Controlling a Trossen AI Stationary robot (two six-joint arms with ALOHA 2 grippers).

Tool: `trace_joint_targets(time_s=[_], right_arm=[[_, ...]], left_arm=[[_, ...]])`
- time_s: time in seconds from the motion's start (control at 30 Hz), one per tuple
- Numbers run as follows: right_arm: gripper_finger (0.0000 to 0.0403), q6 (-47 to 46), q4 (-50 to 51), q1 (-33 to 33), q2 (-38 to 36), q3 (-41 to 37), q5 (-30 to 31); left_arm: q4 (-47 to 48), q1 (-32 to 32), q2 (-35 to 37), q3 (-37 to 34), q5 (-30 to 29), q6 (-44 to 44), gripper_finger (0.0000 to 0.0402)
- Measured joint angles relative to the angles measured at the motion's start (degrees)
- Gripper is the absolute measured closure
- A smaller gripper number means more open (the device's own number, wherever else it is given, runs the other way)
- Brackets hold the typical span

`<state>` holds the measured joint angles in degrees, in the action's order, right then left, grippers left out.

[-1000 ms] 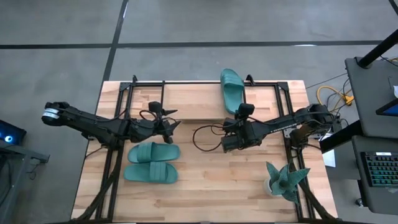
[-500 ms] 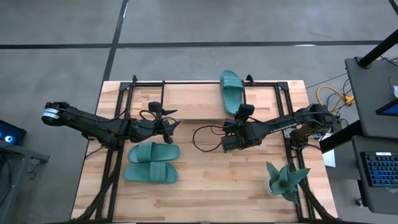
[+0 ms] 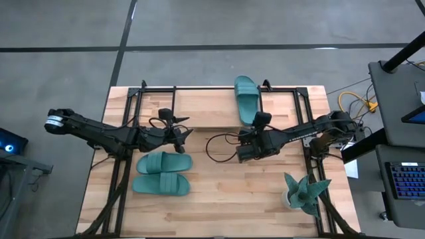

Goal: Pick and place slides into the shelf
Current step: Put the green slides on the shelf

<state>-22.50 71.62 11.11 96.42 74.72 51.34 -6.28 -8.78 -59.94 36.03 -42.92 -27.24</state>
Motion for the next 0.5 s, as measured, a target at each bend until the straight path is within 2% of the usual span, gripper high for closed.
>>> trace_joint_targets(time_s=[0.27, 0.5], right_arm=[[0.0218, 0.1, 0.5, 0.4, -1.0, 0.3, -3.3], [0.0219, 0.2, 1.0, 1.5, -1.5, 6.6, -10.9]], left_arm=[[-0.1, 0.0, 0.0, 0.0, 0.0, 0.0, 0.0171], [-0.1, 0.0, 0.0, 0.0, 0.0, 0.1, 0.0171]])
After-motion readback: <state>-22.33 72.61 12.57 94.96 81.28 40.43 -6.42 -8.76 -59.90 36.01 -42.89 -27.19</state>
